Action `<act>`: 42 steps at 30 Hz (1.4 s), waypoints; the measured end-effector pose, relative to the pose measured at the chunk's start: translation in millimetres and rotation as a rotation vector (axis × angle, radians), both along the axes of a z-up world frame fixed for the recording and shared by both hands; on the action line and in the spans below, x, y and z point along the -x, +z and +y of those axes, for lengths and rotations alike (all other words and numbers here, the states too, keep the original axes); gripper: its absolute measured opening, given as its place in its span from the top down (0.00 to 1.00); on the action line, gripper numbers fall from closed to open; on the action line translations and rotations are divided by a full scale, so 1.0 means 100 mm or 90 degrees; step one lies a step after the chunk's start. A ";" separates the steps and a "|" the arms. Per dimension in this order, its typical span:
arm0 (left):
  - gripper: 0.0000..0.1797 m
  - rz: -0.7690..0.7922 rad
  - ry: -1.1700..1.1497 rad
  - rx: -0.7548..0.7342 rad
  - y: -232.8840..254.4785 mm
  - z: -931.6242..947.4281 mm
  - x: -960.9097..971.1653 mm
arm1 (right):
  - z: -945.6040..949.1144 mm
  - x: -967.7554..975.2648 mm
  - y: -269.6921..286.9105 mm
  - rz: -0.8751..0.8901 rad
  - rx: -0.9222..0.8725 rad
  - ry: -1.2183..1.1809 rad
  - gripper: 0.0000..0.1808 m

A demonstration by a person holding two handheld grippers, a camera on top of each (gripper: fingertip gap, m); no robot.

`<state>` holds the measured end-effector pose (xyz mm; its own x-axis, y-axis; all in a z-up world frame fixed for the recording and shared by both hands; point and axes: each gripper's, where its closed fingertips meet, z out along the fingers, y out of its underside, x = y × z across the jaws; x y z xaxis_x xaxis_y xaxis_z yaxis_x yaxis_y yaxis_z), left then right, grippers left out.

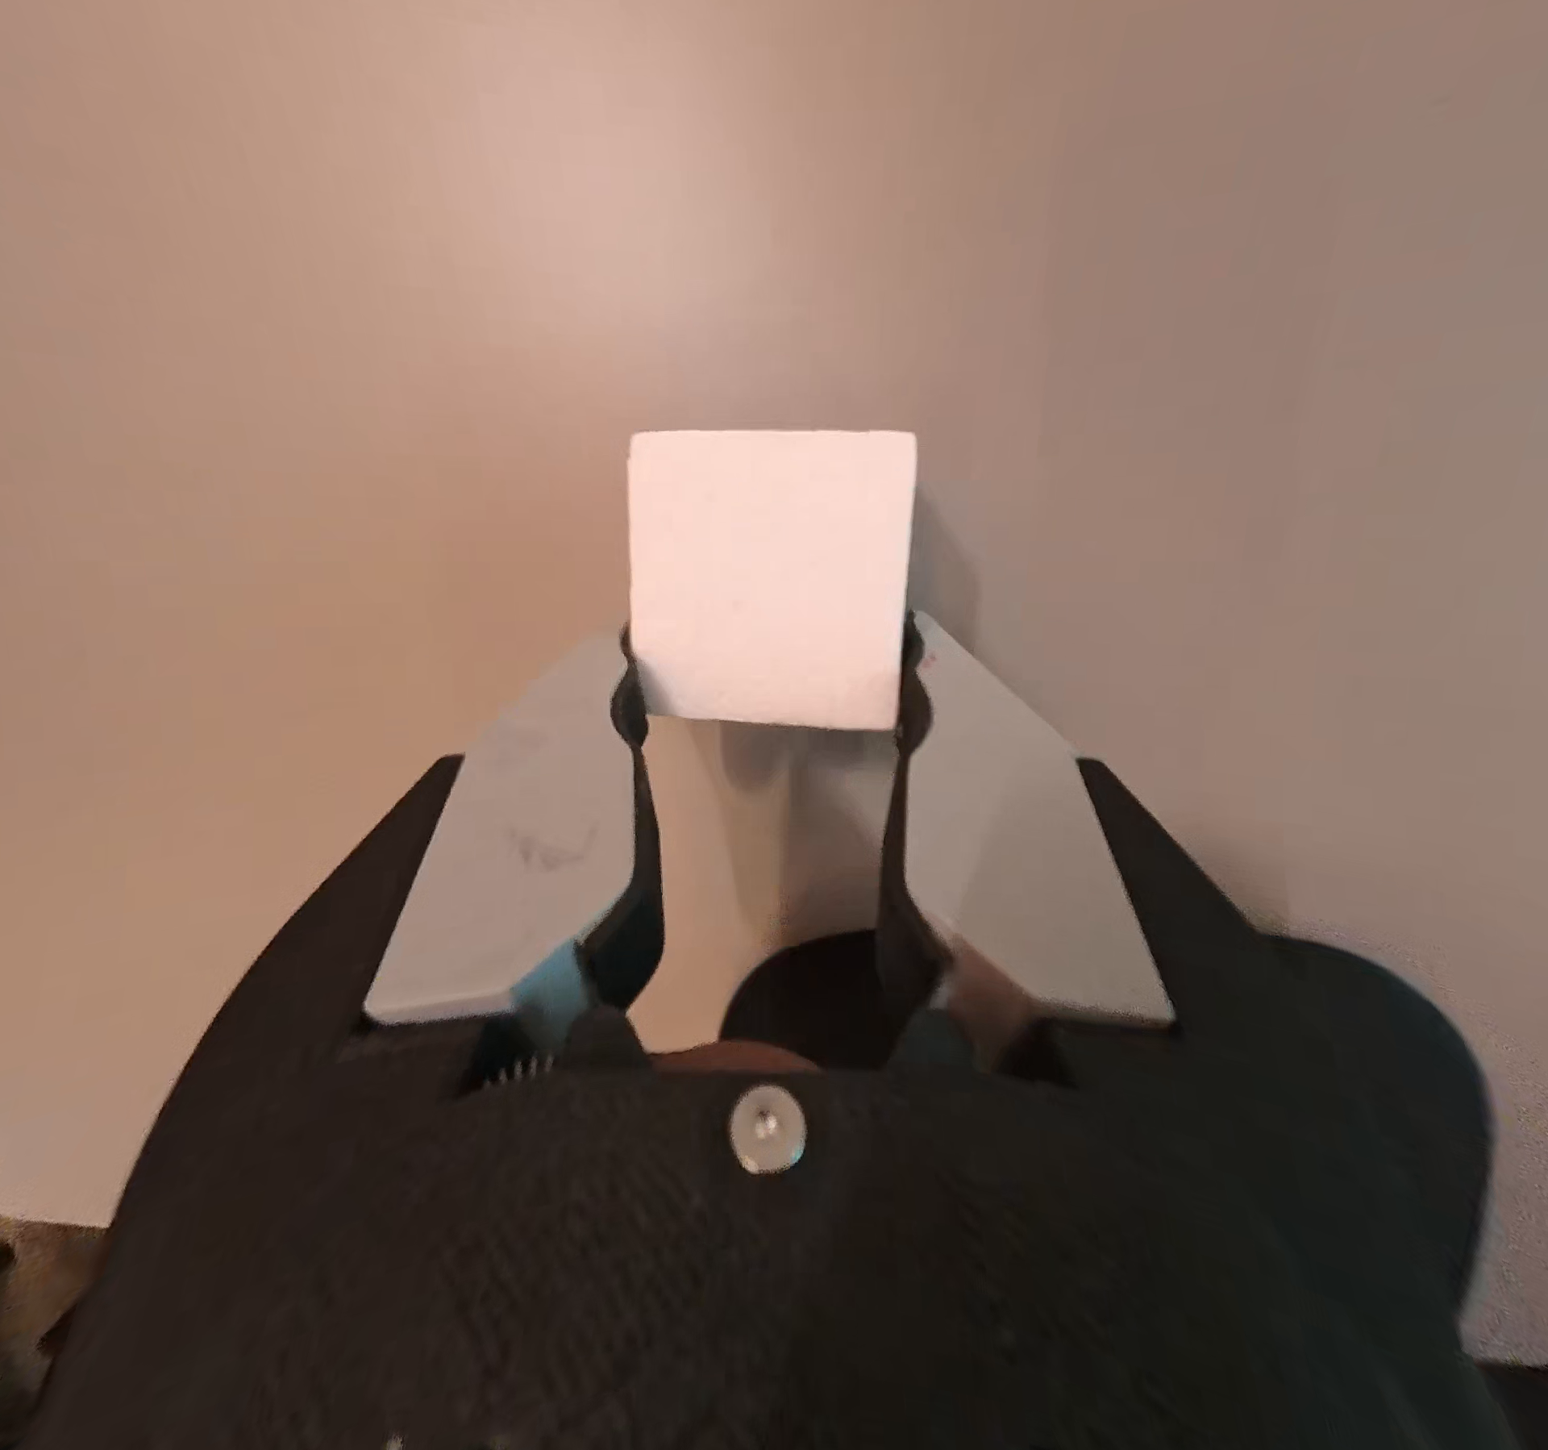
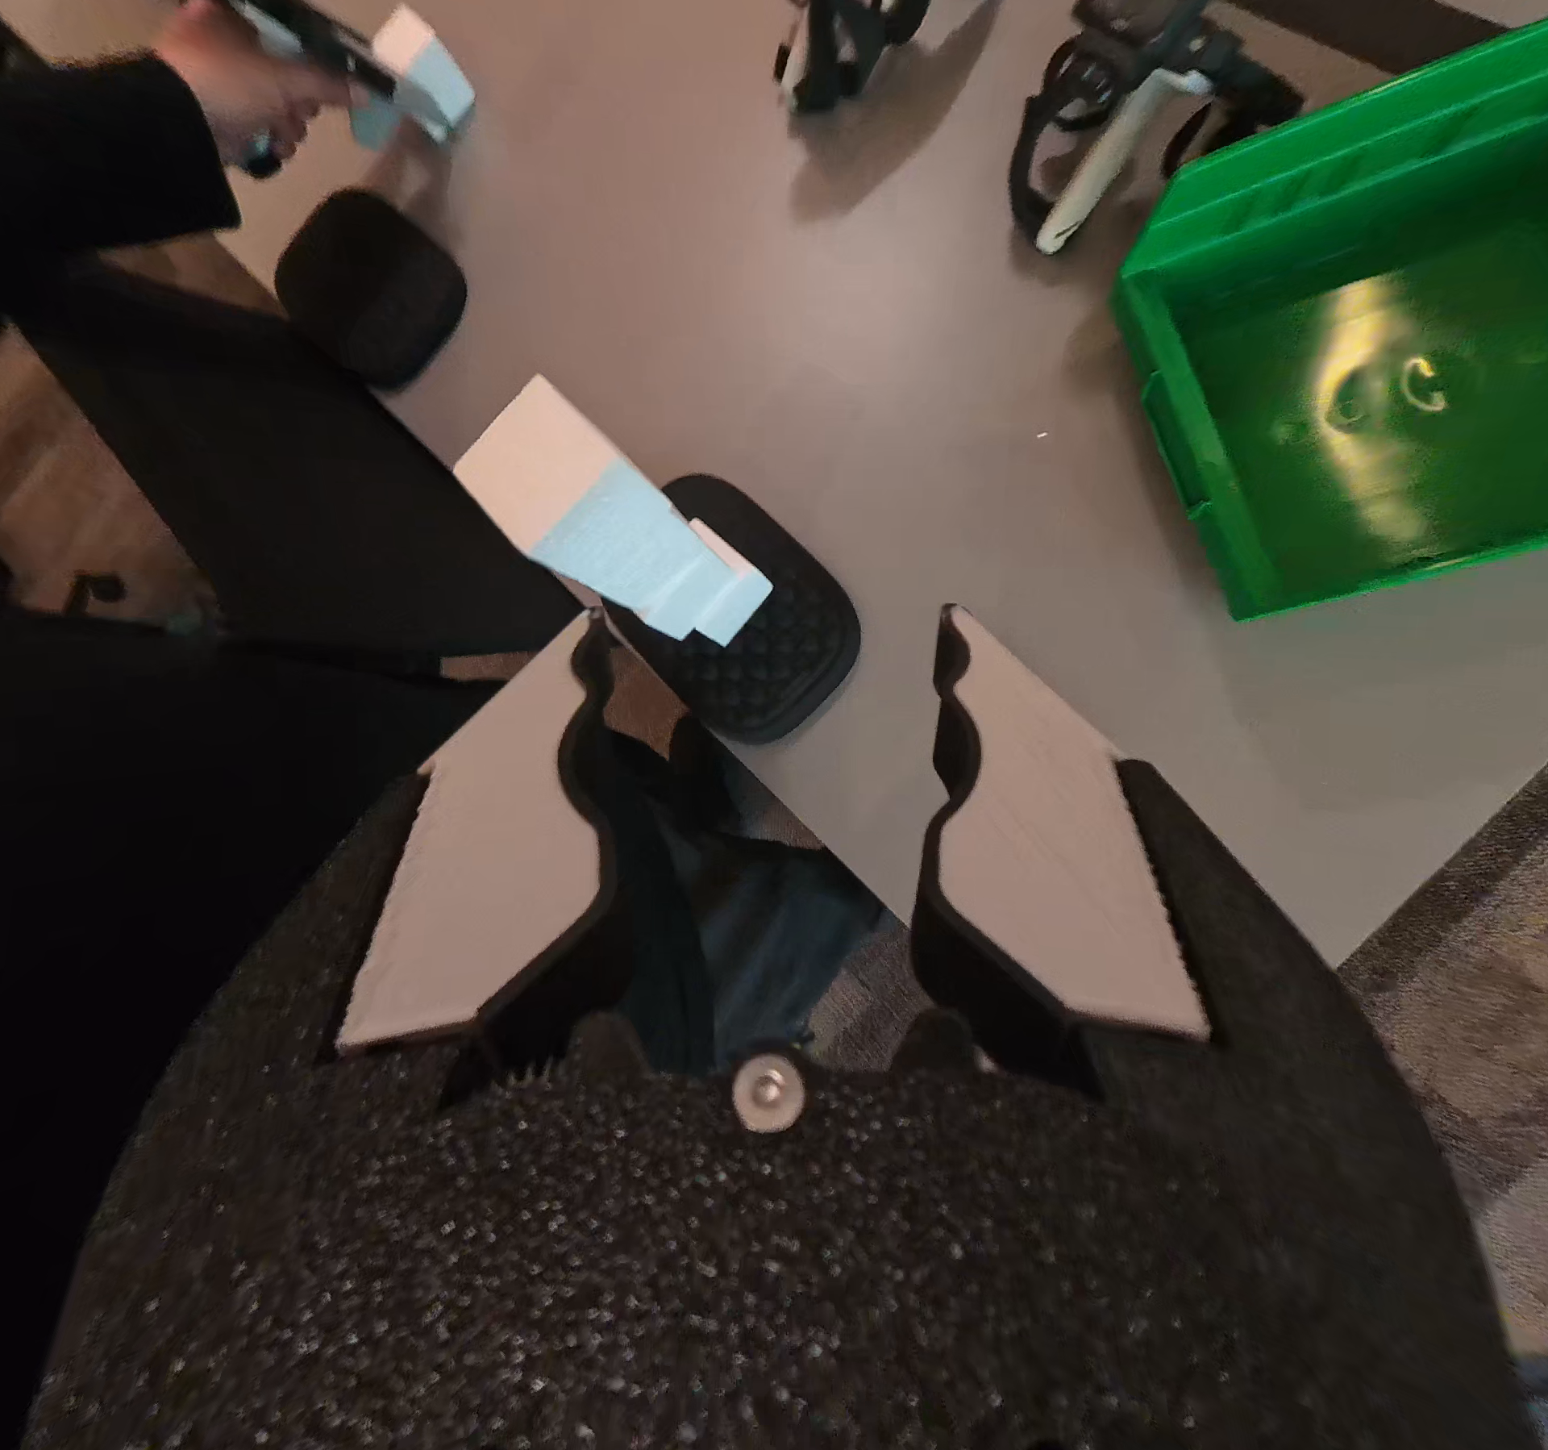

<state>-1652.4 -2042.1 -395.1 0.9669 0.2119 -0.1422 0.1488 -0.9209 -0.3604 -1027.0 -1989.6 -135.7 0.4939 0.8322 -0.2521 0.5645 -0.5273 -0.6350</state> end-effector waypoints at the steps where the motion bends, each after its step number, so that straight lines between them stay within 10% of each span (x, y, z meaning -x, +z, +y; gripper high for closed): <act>1: 0.68 0.000 -0.019 -0.004 0.05 0.05 -0.08 | 0.03 0.00 0.04 0.021 0.001 -0.013 0.59; 11: 0.68 0.170 -0.600 -0.524 2.81 0.68 -3.33 | -0.17 1.10 0.64 0.289 0.156 0.115 0.57; 19: 0.68 0.275 -0.633 -0.708 3.53 0.34 -4.55 | -0.51 1.61 0.74 0.287 0.187 0.272 0.51; 23: 0.68 0.262 -0.556 -0.684 3.44 0.35 -4.54 | -0.59 1.56 0.79 0.303 0.159 0.300 0.66; 32: 0.68 0.256 -0.527 -0.581 3.20 0.38 -4.61 | -0.43 1.56 0.71 0.279 0.104 0.235 0.53; 35: 0.68 0.247 -0.533 -0.578 3.16 0.33 -4.72 | -0.51 1.56 0.60 0.249 0.143 0.258 0.68; 42: 0.65 -0.078 -0.528 -0.465 2.68 0.00 -4.60 | -0.47 1.20 0.14 -0.011 0.053 0.345 0.68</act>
